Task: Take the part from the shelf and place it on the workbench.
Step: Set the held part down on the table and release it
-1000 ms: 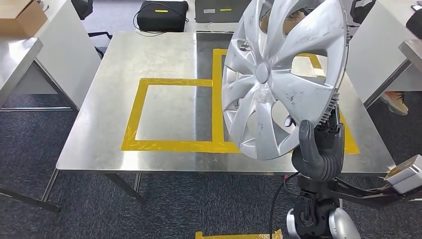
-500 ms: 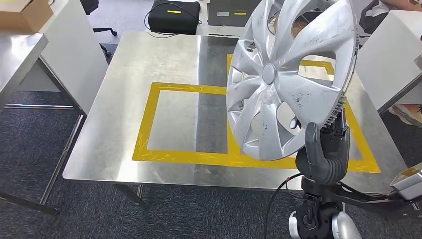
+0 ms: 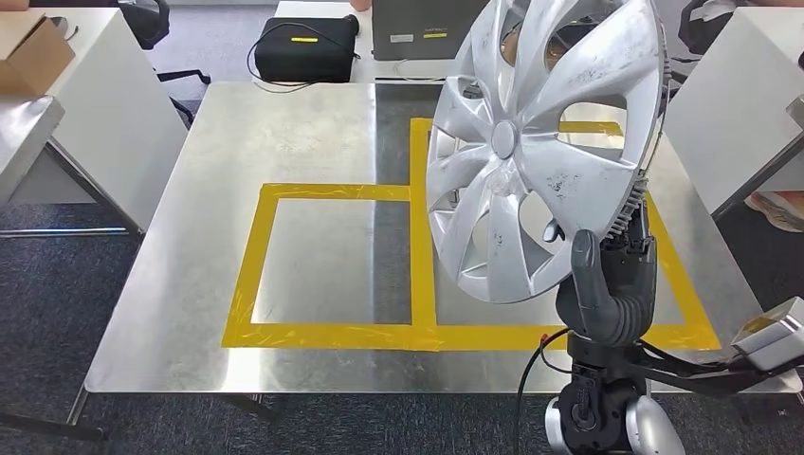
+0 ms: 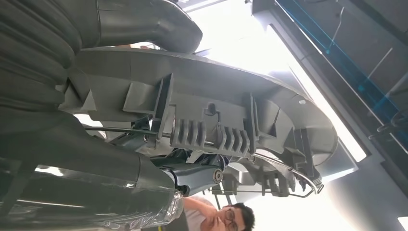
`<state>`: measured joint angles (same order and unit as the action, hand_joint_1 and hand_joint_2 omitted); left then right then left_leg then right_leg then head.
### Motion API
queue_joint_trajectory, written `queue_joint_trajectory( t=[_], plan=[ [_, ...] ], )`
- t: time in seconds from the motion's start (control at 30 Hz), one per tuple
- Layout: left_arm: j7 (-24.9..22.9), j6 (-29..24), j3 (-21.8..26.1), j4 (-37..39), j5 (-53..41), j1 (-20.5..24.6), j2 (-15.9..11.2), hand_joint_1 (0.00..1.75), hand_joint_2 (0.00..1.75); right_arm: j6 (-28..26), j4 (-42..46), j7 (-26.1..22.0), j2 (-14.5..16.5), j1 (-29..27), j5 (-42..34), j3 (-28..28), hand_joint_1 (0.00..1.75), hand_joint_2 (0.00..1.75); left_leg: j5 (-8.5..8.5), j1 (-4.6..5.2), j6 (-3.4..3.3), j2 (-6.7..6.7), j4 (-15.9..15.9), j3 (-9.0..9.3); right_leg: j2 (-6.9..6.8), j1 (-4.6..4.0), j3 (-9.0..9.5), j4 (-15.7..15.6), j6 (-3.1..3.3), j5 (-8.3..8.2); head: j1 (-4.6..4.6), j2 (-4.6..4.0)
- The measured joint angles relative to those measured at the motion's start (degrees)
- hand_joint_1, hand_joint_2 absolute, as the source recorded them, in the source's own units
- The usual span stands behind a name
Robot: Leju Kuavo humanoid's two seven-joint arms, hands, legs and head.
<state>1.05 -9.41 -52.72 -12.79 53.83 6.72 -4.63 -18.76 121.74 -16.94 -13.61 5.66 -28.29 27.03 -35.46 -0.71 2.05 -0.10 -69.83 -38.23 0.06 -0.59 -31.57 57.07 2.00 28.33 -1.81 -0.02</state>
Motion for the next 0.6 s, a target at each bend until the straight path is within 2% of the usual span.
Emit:
queue_joint_trajectory(
  t=[0.03,0.07,0.1,0.13,0.2,0.23,0.3,0.37,0.43,0.6],
  plan=[
    [0.0,0.0,0.0,0.0,0.0,0.0,-0.1,0.00,1.75,0.0,0.0,0.0,0.0,0.0,0.0,0.0,1.75,1.75,2.96,-0.04,0.01,0.11,3.2,0.66,-0.01,0.06,0.53,0.3,-0.28,0.68,0.31,0.00],
    [0.1,0.0,0.0,0.0,0.0,0.0,-0.1,0.00,1.75,0.0,0.0,0.0,0.0,0.1,0.0,0.0,1.75,1.75,5.07,0.02,-0.11,0.21,6.0,1.23,-0.04,0.09,1.01,0.6,-0.60,1.30,0.64,0.00],
    [0.1,0.0,0.0,0.0,0.0,0.0,-0.1,0.00,1.75,0.1,0.0,0.0,0.0,0.1,0.0,-0.1,1.75,1.75,6.37,0.10,-0.52,0.40,7.9,1.69,-0.04,0.07,1.17,0.9,-0.95,1.83,0.98,0.00],
    [0.2,0.0,0.0,0.0,0.0,0.0,-0.1,0.00,1.75,0.1,0.0,-0.1,0.0,0.2,0.0,-0.1,1.75,1.75,6.89,0.21,-1.10,0.53,8.7,1.79,-0.06,0.03,1.20,1.1,-1.31,2.27,1.16,0.00],
    [0.5,0.0,0.0,0.0,-0.1,-0.1,-0.1,0.00,1.75,0.1,0.0,-0.1,0.0,0.2,0.0,-0.3,1.75,1.75,6.68,0.32,-2.23,0.64,8.8,1.86,-0.04,-0.07,1.38,1.2,-1.87,2.76,1.23,0.00],
    [0.6,0.0,0.0,0.0,-0.1,-0.1,0.0,0.00,1.75,0.1,0.0,-0.1,0.0,0.2,0.0,-0.3,1.75,1.75,6.83,0.28,-2.49,0.48,8.9,2.13,-0.12,-0.10,1.80,1.0,-2.09,2.89,1.15,0.00],
    [0.8,0.0,0.0,0.0,-0.2,-0.1,0.0,0.00,1.75,0.1,0.0,-0.1,0.0,0.1,0.1,-0.4,1.75,1.75,6.74,0.13,-2.50,0.08,9.2,3.02,-0.21,-0.20,2.58,0.7,-2.03,2.77,0.95,0.00],
    [0.8,0.1,0.0,0.0,-0.3,-0.1,0.1,0.00,1.75,0.1,0.0,-0.2,0.0,0.1,0.1,-0.7,1.75,1.75,6.60,0.08,-2.41,-0.28,9.6,3.59,-0.26,-0.22,2.88,0.9,-1.54,2.29,0.55,0.00],
    [0.9,0.2,0.0,0.0,-0.4,-0.1,0.4,0.00,1.75,0.0,0.0,-0.4,0.0,0.1,0.2,-0.9,1.75,1.75,6.43,0.13,-2.48,-0.47,9.7,3.71,-0.30,-0.17,2.90,1.1,-1.21,2.05,0.17,0.00],
    [0.9,0.3,0.0,0.0,-0.4,-0.1,0.6,0.00,1.75,0.1,0.0,-1.1,0.0,0.0,0.2,-1.4,1.75,1.75,6.03,0.47,-2.95,-0.24,9.7,3.72,-0.30,0.04,2.92,0.9,-0.92,2.16,-0.69,0.00]
  ],
)
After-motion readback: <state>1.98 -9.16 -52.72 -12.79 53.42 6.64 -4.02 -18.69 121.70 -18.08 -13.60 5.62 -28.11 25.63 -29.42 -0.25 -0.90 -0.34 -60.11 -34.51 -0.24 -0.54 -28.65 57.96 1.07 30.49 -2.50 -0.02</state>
